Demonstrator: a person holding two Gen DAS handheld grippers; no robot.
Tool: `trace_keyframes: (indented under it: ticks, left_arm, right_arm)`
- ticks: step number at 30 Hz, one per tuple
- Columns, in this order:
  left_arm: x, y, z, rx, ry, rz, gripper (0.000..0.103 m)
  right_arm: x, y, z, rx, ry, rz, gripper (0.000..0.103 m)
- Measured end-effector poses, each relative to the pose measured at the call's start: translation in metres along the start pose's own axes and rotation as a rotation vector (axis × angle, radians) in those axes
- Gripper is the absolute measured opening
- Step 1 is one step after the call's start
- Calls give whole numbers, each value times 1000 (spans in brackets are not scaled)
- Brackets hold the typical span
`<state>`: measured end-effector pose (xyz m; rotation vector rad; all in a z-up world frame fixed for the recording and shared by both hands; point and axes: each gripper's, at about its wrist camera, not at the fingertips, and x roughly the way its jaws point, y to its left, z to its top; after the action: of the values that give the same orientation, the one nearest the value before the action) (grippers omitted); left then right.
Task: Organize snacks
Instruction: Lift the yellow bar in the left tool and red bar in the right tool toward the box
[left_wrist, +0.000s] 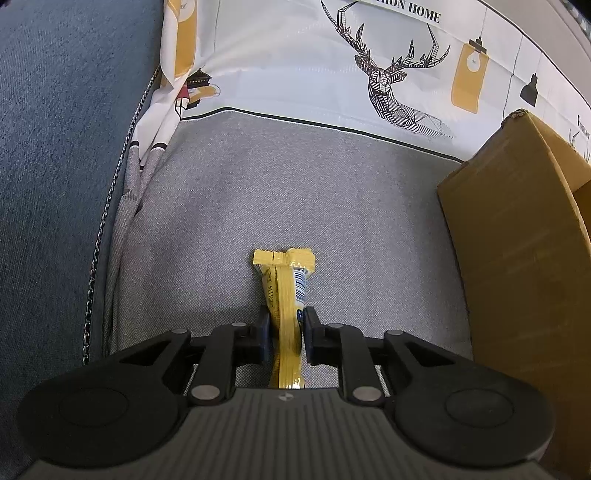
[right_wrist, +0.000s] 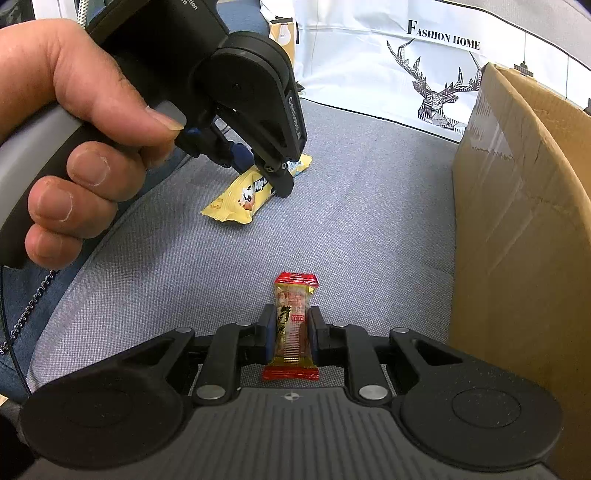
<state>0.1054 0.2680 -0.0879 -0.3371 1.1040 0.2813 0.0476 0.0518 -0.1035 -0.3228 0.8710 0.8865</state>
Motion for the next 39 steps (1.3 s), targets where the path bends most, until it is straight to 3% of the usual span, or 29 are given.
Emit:
trace_keyframes:
  ticks: [14,20,26,30,39]
  left_arm:
    - [2,0,1,8,2,4,20]
    - [-3,3,4,-37,-21,-14,14]
    - [-33,3,3,-110,-149,-34,14]
    - [-70,5,-3,-175,-270,-35,14]
    - [-149,-17,-21,-331,-457,-13,14]
  right_arm:
    - [-1,3,0,-20,-5,-8,19]
    - [-8,5,1,-14,-31,-8,17]
    - [-40,2,14,18,-143,-1,17]
    - [-69,-5,21,37,-227,17,17]
    - [-128,-37,25,81,-413,45,17]
